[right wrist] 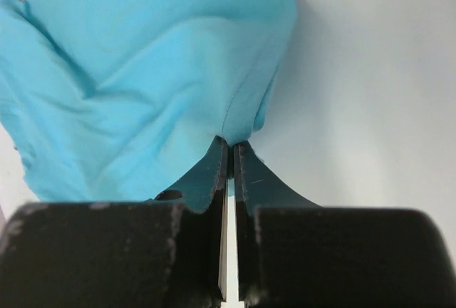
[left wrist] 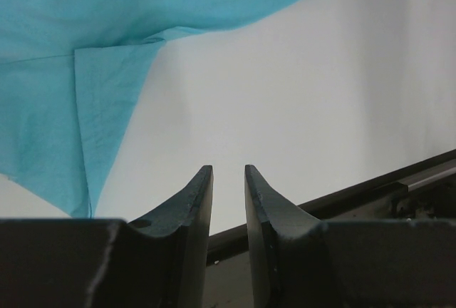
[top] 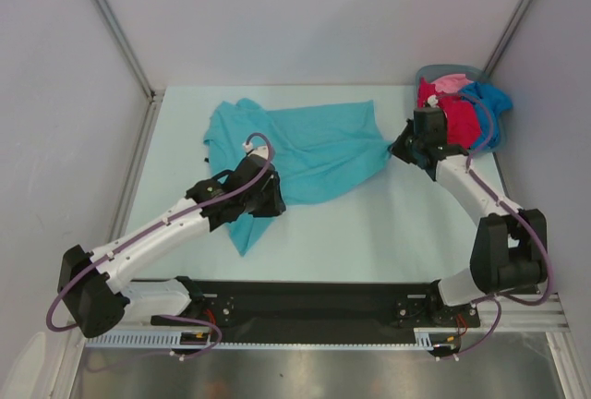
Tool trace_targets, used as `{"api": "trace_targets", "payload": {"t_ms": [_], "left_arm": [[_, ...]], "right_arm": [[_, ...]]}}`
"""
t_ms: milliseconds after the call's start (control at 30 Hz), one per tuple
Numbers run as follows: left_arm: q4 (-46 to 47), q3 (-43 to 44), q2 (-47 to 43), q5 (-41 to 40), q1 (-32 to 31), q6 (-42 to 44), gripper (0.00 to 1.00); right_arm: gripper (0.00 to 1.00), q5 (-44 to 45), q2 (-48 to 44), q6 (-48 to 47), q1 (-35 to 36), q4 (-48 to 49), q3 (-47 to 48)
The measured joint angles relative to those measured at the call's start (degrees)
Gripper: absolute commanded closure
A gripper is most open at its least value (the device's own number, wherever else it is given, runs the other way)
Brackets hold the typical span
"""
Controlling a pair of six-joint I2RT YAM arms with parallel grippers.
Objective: Fold and stack the t-shirts
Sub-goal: Flatten the tshirt out
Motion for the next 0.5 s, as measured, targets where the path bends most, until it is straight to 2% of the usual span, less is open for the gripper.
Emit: {"api": "trace_targets", "payload": {"t_ms": [300, 500], "left_arm": [[1.22, -0.09, 0.0, 1.42, -0.24, -0.04, 0.69], [4.28, -3.89, 0.66, 1.09, -0.31, -0.42, 0.68]], "right_arm": [[1.0, 0.28, -14.71, 4.39, 1.95, -5.95, -17.46], [1.0, 2.43, -19.78, 4.9, 2.71, -8.33, -21.27]]}}
